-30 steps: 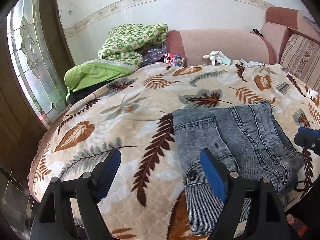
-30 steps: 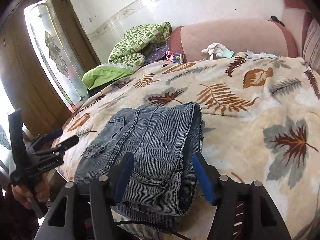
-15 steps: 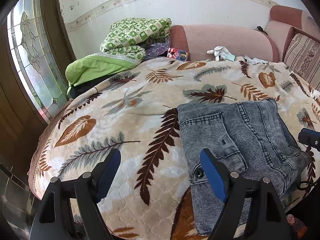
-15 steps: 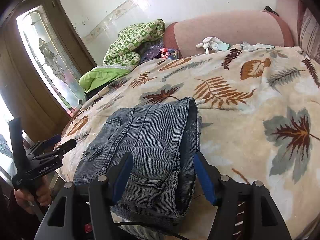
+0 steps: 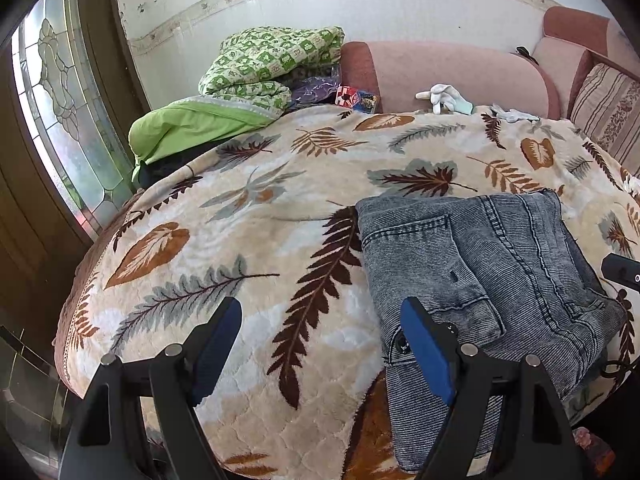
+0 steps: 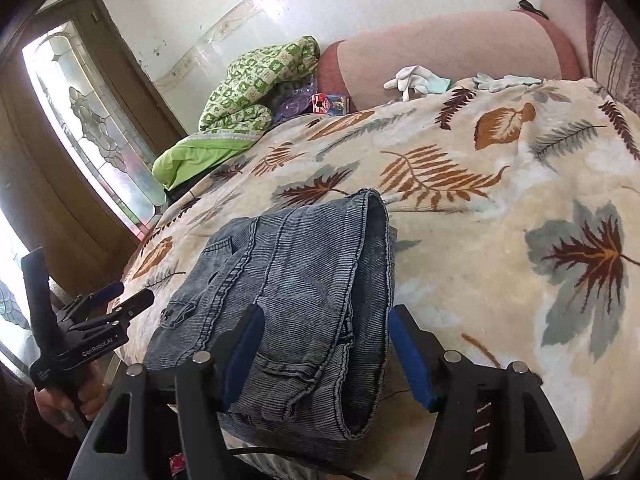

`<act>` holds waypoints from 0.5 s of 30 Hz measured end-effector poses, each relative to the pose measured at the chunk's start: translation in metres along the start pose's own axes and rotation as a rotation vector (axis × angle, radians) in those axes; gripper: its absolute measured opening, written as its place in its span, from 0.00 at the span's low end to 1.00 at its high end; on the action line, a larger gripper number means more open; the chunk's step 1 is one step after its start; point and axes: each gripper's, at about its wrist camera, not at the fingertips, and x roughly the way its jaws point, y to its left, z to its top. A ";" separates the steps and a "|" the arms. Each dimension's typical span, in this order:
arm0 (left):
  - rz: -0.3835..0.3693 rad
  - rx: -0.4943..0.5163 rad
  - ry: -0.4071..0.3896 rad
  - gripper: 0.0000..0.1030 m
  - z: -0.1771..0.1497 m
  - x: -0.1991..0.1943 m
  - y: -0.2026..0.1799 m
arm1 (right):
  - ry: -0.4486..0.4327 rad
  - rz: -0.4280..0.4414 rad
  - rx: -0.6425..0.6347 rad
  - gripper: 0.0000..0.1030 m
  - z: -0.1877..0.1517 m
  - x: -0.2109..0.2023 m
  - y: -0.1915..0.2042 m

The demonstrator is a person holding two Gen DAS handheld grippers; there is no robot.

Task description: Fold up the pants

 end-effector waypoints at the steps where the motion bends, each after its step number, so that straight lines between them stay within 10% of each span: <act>1: -0.001 0.002 0.003 0.80 0.000 0.001 0.000 | 0.000 -0.001 0.000 0.66 0.000 0.000 0.000; 15: -0.059 -0.017 0.050 0.87 -0.005 0.013 0.003 | 0.025 -0.002 0.015 0.67 -0.002 0.009 -0.001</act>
